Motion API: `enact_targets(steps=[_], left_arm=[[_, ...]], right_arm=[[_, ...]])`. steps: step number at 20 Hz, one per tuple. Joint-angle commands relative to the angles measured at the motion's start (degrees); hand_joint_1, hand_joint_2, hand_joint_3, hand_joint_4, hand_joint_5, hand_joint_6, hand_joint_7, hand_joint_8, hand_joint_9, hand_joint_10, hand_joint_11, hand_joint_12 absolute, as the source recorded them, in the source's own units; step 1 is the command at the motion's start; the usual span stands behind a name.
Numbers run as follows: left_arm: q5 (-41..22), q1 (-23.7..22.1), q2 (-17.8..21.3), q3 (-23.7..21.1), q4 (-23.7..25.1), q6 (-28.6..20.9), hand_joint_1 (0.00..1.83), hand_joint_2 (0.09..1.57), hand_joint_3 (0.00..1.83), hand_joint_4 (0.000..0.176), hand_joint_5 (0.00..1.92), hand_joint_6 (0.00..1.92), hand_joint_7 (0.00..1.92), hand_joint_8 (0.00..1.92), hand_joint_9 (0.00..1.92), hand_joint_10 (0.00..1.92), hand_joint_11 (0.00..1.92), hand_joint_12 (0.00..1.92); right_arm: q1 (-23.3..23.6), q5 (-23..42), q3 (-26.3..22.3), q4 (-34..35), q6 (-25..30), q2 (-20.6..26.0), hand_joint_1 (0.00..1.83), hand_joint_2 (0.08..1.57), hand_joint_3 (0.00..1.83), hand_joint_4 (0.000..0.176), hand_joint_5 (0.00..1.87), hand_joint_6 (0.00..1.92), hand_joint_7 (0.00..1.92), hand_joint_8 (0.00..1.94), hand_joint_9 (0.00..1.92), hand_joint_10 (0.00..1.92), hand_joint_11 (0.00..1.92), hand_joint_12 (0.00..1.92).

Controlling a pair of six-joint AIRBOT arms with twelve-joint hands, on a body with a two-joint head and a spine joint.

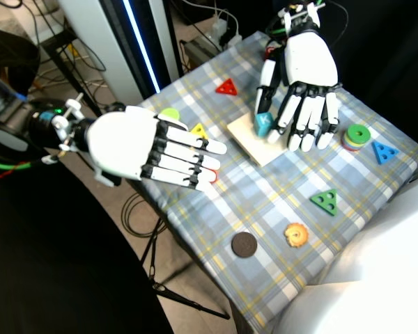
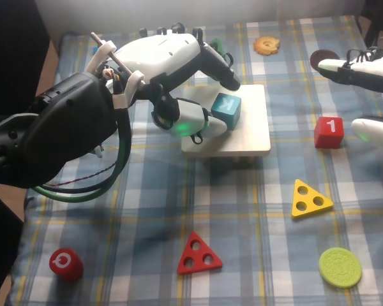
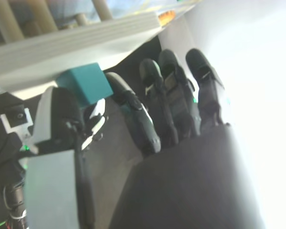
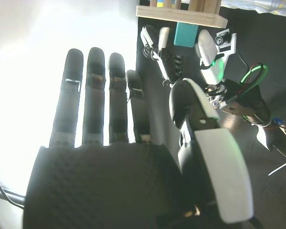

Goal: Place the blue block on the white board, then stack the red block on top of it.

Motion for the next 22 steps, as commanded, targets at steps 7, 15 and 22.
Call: enact_targets(steps=[7,15,22], left_arm=[[-14.77,2.77,3.82,-4.03,2.02,-7.81,0.96,0.99,0.00,0.111,0.49,0.00,0.43,0.00,0.35,0.00,0.00,0.59],[-30.24,10.14,13.72,-12.00,10.70,-29.31,0.78,0.96,0.00,0.174,0.20,0.00,0.25,0.00,0.22,0.00,0.00,0.25],[-35.00,12.83,16.19,-14.84,10.23,-29.32,0.80,0.91,0.00,0.153,0.28,0.00,0.30,0.00,0.26,0.00,0.00,0.34]], right_arm=[[3.67,0.17,2.84,-0.25,0.48,-2.53,0.69,1.12,0.00,0.020,0.24,0.00,0.40,0.00,0.42,0.00,0.16,0.56],[7.48,-9.51,8.24,-0.64,-0.15,-6.90,0.88,1.00,0.00,0.012,0.42,0.01,0.44,0.00,0.44,0.01,0.03,1.05],[8.18,-10.73,9.48,0.39,-0.17,-7.71,0.90,1.03,0.00,0.007,0.67,0.01,0.63,0.01,0.62,0.03,0.13,1.15]])
